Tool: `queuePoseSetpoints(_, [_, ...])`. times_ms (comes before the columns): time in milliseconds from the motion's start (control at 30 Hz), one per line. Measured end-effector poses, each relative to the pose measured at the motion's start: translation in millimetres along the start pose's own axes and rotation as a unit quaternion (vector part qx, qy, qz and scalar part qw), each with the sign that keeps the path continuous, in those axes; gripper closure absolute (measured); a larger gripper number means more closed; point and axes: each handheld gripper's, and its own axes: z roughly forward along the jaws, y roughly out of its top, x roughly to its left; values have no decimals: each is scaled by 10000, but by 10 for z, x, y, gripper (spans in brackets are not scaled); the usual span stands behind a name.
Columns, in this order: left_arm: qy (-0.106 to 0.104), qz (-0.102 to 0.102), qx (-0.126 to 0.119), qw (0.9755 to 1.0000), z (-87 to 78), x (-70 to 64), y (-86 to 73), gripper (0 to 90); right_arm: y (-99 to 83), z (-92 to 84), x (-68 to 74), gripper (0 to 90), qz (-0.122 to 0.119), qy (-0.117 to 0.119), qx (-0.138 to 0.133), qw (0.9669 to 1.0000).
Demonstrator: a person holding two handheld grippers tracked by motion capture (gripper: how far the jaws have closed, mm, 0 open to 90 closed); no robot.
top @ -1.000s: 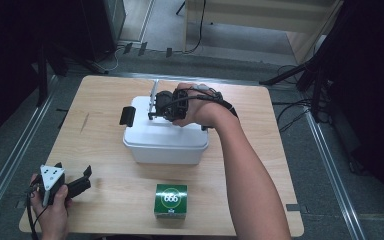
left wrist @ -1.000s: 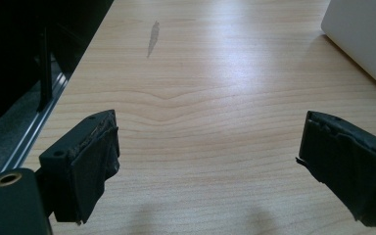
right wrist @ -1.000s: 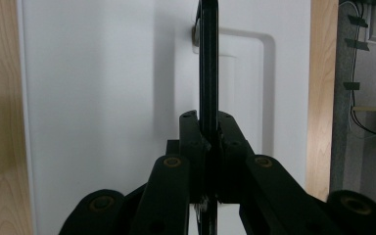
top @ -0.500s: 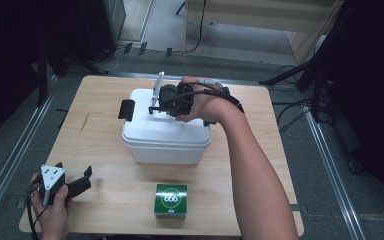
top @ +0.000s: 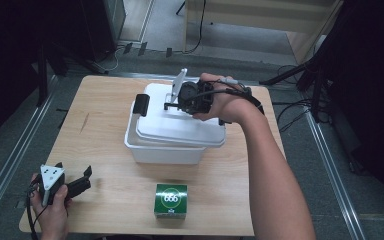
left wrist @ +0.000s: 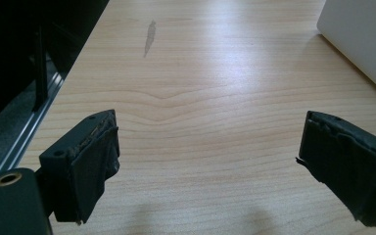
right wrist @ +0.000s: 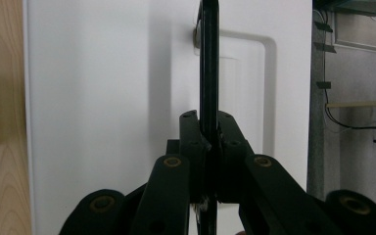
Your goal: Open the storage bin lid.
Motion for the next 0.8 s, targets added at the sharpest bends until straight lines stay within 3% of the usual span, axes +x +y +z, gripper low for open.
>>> queuePoseSetpoints(600, [11,15,6,10000,-1,-4,0,83,-896,-264,83,850,584,-203,185,9979])
queuePoseSetpoints(800, [-2,-11,-28,10000,-6,8,-3,83,-1086,-301,140,850,700,-227,311,9968])
